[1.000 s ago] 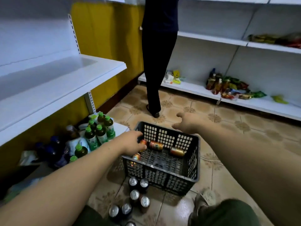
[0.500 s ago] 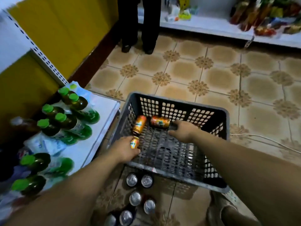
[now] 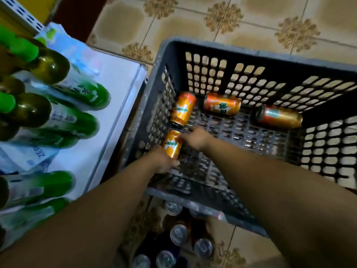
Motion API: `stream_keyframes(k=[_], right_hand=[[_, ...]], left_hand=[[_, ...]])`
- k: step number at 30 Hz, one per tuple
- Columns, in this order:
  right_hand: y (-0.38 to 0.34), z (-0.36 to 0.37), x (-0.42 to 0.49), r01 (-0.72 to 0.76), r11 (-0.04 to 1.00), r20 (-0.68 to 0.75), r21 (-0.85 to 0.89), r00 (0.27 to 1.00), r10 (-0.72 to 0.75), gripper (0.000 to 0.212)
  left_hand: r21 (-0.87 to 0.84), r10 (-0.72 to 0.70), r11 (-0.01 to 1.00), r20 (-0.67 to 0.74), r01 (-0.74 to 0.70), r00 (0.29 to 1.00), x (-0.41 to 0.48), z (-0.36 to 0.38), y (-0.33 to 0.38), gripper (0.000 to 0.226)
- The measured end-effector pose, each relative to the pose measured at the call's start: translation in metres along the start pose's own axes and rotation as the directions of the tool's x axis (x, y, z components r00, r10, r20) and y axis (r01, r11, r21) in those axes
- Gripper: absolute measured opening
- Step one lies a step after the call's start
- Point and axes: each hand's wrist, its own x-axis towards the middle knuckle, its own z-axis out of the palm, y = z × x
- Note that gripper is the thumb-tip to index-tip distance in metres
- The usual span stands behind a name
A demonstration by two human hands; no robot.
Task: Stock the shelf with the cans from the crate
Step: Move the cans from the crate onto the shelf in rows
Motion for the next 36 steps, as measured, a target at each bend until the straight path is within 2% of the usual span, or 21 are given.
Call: stream_keyframes(k=[3, 6, 8, 11, 14, 15, 17, 18, 19, 21, 22, 24, 26, 28, 30, 32, 34, 36], right_hand=[[0.002, 0.026, 0.015, 0.003, 0.983, 0.038, 0.182, 0.999, -0.01, 0.054], [0.009, 0.038, 0.017, -0.007, 0.969, -0.07, 0.248, 0.997, 0.025, 0.028], [0.012, 0.039, 0.009, -0.009, 0.956, -0.126, 0.294, 0.991, 0.048, 0.034], [0.015, 0.031, -0.014, 0.054, 0.937, -0.205, 0.346, 0.979, 0.019, 0.033], [0.008, 0.01, -0.045, 0.166, 0.881, -0.323, 0.443, 0.946, -0.016, 0.029], [0.002, 0.001, -0.061, 0.19, 0.853, -0.342, 0.485, 0.94, -0.015, 0.039], [-0.014, -0.015, -0.097, 0.233, 0.801, -0.377, 0.552, 0.926, -0.01, 0.073], [-0.02, -0.022, -0.116, 0.256, 0.768, -0.391, 0.587, 0.92, -0.008, 0.079], [-0.026, -0.028, -0.133, 0.276, 0.726, -0.394, 0.63, 0.919, -0.007, 0.07], [-0.039, -0.038, -0.177, 0.325, 0.654, -0.411, 0.683, 0.911, -0.023, 0.032], [-0.047, -0.041, -0.202, 0.35, 0.626, -0.427, 0.697, 0.904, -0.03, 0.022], [-0.064, -0.043, -0.246, 0.408, 0.572, -0.459, 0.711, 0.886, -0.061, 0.02], [-0.083, -0.04, -0.296, 0.477, 0.524, -0.492, 0.706, 0.862, -0.122, 0.021], [-0.099, -0.034, -0.343, 0.55, 0.518, -0.524, 0.655, 0.825, -0.212, 0.023], [-0.116, -0.028, -0.388, 0.628, 0.516, -0.541, 0.582, 0.773, -0.331, 0.022], [-0.133, -0.019, -0.436, 0.686, 0.531, -0.514, 0.498, 0.726, -0.456, 0.024], [-0.152, -0.008, -0.479, 0.739, 0.558, -0.472, 0.376, 0.672, -0.571, 0.036], [-0.173, 0.011, -0.524, 0.789, 0.56, -0.431, 0.254, 0.61, -0.665, 0.042]], left_hand=[[0.003, -0.026, 1.0, 0.014, 0.026, 1.0, 0.001, -0.006, 0.002, 0.08], [0.012, -0.032, 0.999, -0.001, 0.032, 0.999, 0.0, -0.006, 0.004, 0.067], [0.001, -0.019, 1.0, -0.01, 0.019, 1.0, -0.01, -0.006, 0.006, 0.067], [-0.012, 0.055, 0.998, -0.015, -0.055, 0.998, -0.025, -0.01, 0.008, 0.074], [-0.097, 0.208, 0.973, -0.021, -0.209, 0.978, -0.052, -0.018, 0.014, 0.082], [-0.098, 0.261, 0.96, -0.038, -0.264, 0.965, -0.066, -0.022, 0.015, 0.086], [-0.082, 0.357, 0.927, -0.112, -0.367, 0.927, -0.097, -0.032, 0.019, 0.095], [-0.083, 0.399, 0.906, -0.156, -0.415, 0.904, -0.115, -0.037, 0.023, 0.097], [-0.081, 0.437, 0.885, -0.19, -0.458, 0.879, -0.131, -0.041, 0.026, 0.098], [-0.081, 0.506, 0.837, -0.261, -0.541, 0.822, -0.174, -0.051, 0.033, 0.097], [-0.072, 0.534, 0.814, -0.3, -0.577, 0.79, -0.195, -0.057, 0.035, 0.095], [-0.026, 0.586, 0.764, -0.392, -0.645, 0.71, -0.236, -0.072, 0.037, 0.086], [0.005, 0.619, 0.717, -0.464, -0.697, 0.633, -0.281, -0.088, 0.034, 0.077], [-0.017, 0.629, 0.679, -0.501, -0.734, 0.594, -0.327, -0.105, 0.025, 0.072], [-0.163, 0.611, 0.635, -0.491, -0.755, 0.62, -0.37, -0.118, 0.011, 0.069], [-0.336, 0.609, 0.546, -0.47, -0.767, 0.639, -0.416, -0.125, -0.009, 0.063], [-0.474, 0.596, 0.435, -0.485, -0.765, 0.64, -0.456, -0.129, -0.028, 0.049], [-0.535, 0.582, 0.354, -0.515, -0.767, 0.629, -0.5, -0.131, -0.053, 0.034]])
